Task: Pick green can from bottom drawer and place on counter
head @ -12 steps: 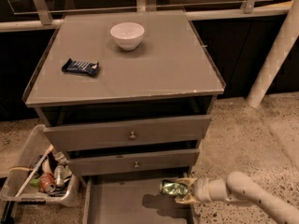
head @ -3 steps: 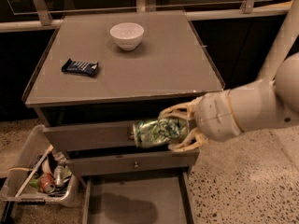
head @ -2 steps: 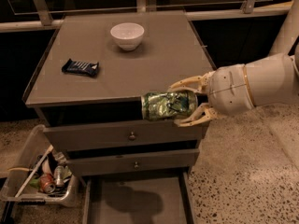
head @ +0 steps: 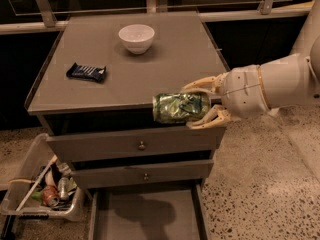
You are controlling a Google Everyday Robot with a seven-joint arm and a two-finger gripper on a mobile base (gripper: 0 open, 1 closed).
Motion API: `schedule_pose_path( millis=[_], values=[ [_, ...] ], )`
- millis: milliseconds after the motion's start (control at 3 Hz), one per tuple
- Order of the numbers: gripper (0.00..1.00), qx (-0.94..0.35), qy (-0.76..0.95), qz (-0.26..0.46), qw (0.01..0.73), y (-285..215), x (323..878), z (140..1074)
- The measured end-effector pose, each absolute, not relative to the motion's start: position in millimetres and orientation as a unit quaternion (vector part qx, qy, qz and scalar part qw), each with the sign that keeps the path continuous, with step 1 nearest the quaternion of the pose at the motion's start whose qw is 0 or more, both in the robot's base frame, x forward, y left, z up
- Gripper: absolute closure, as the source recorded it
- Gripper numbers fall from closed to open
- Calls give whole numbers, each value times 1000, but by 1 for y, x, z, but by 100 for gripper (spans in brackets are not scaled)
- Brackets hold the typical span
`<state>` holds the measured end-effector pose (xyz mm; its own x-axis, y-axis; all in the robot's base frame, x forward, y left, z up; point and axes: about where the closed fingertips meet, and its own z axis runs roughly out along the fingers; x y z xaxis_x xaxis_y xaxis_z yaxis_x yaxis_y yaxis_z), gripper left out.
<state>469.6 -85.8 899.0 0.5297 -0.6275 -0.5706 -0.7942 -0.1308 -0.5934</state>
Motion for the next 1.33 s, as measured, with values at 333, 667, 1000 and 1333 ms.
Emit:
schedule_pose_path(
  millis=[333,667,1000,1333],
  values=[
    [100,-728,498,96,462,-99,512,898],
    [100,-704,510,105,484,-110,565,908],
    [100,-664,526,136,514,-119,608,914],
    [100,-622,557,155,528,-122,638,908]
  ],
)
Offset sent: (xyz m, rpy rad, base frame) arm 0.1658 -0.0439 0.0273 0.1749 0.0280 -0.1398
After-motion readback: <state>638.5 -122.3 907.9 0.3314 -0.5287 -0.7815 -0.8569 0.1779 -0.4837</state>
